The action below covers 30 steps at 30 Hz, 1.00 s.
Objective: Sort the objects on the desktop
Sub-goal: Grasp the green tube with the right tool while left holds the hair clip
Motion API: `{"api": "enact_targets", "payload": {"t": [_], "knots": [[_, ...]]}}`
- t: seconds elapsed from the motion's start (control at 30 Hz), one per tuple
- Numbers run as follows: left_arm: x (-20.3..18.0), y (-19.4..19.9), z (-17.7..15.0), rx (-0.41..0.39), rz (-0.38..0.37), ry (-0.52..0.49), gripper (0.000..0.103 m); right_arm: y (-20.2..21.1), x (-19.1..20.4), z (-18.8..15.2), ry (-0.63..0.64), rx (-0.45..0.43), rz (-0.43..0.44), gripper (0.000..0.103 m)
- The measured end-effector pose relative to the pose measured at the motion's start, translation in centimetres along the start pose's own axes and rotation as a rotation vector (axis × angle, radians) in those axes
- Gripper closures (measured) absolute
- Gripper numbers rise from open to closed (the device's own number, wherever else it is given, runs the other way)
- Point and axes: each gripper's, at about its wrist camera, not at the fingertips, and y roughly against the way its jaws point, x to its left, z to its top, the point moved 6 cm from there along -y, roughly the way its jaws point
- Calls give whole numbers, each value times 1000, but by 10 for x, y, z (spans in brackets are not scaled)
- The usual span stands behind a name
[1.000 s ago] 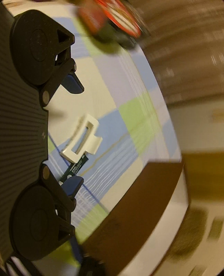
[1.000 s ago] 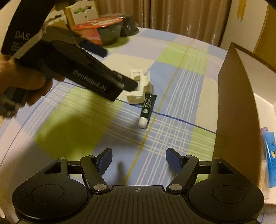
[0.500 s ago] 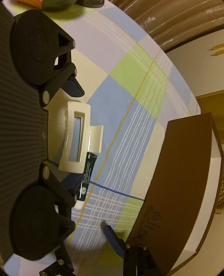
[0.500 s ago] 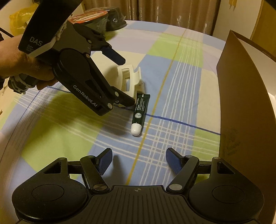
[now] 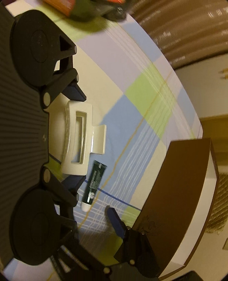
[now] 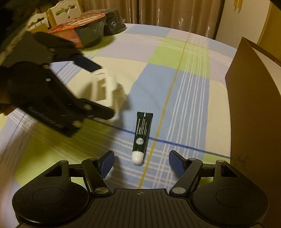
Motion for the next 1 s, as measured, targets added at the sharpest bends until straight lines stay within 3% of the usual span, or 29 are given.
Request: {"api": "enact_targets", "payload": {"t": [0.03, 0.07, 0.17, 0.2, 0.27, 0.53, 1.0], "knots": [[1, 3, -2, -1, 10, 10, 19, -1, 1, 0, 3, 3, 0, 53], [3, 6, -5, -2, 17, 21, 19, -3, 1, 0, 7, 9, 6, 57], [4, 12, -11, -4, 29, 53, 19, -4, 2, 0, 12, 6, -7, 58], [4, 13, -13, -4, 32, 59, 19, -4, 2, 0, 13, 4, -14, 72], [3, 16, -16, -3, 37, 71, 19, -3, 2, 0, 19, 0, -25, 88], [-5, 25, -23, -16, 48, 122, 19, 8, 2, -1, 15, -15, -30, 89], [-43, 48, -32, -43, 32, 150, 19, 66, 8, -10, -10, -94, -66, 90]]}}
